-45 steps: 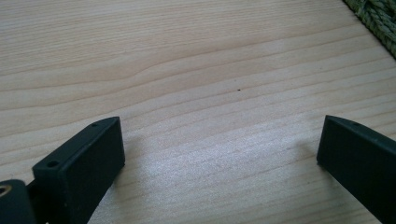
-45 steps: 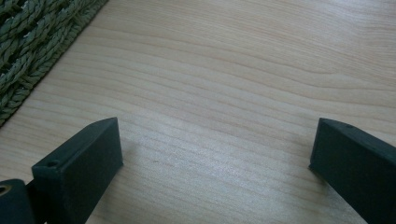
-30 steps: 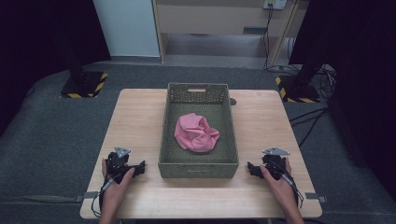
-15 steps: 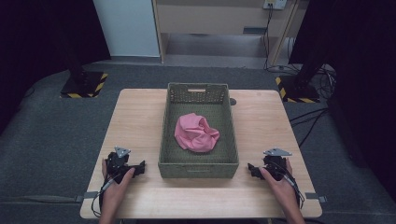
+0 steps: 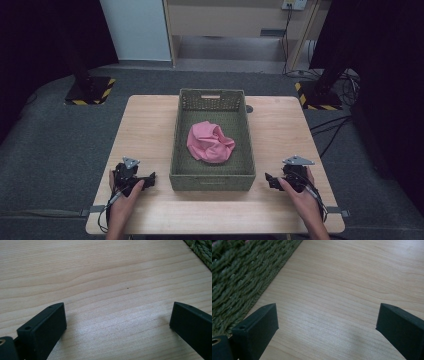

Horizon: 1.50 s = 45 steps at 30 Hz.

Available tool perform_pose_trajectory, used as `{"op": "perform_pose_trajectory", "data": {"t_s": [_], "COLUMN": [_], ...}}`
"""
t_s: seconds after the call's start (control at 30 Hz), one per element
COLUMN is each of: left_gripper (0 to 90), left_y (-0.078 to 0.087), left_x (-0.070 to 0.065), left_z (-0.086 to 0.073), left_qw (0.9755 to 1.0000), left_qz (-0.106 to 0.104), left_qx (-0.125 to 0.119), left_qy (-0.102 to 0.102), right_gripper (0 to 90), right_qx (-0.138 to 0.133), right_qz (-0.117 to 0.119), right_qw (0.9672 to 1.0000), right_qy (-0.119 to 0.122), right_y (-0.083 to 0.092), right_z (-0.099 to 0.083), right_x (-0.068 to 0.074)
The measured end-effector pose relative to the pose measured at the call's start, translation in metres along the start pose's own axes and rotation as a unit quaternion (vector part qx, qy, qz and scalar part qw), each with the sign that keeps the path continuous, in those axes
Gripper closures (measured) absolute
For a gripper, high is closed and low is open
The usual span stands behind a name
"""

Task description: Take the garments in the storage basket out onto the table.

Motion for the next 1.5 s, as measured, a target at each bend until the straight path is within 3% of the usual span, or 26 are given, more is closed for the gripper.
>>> {"op": "perform_pose_trajectory", "data": {"t_s": [0.1,1.07,1.5], "left_gripper": [0.0,0.0,0.0], "left_y": [0.0,0.0,0.0], "left_x": [0.0,0.0,0.0], "left_z": [0.0,0.0,0.0], "left_qw": [1.0,1.0,1.0], "left_qz": [0.0,-0.002,-0.002], "left_qx": [0.0,0.0,0.001], "left_qy": [0.0,0.0,0.0], "right_gripper": [4.1,5.0,5.2], "right_qx": [-0.008,-0.025,-0.036], "right_qz": [0.014,0.007,0.01], "right_qw": [0.9998,0.9992,0.9986], "right_qy": [-0.01,0.031,0.038], "right_y": [0.007,0.046,0.062], "right_z": [0.006,0.05,0.074], "right_x": [0.003,0.01,0.009]}}
Point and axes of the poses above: each handheld gripper's, and its own axes: y roughly backward along the jaws, z roughly out of its top, x roughly to its left, the point moved 7 cm from there along -y, roughly forward along the jaws, and after that the axes turned 1 degree about -x, right-handed, at the moved point
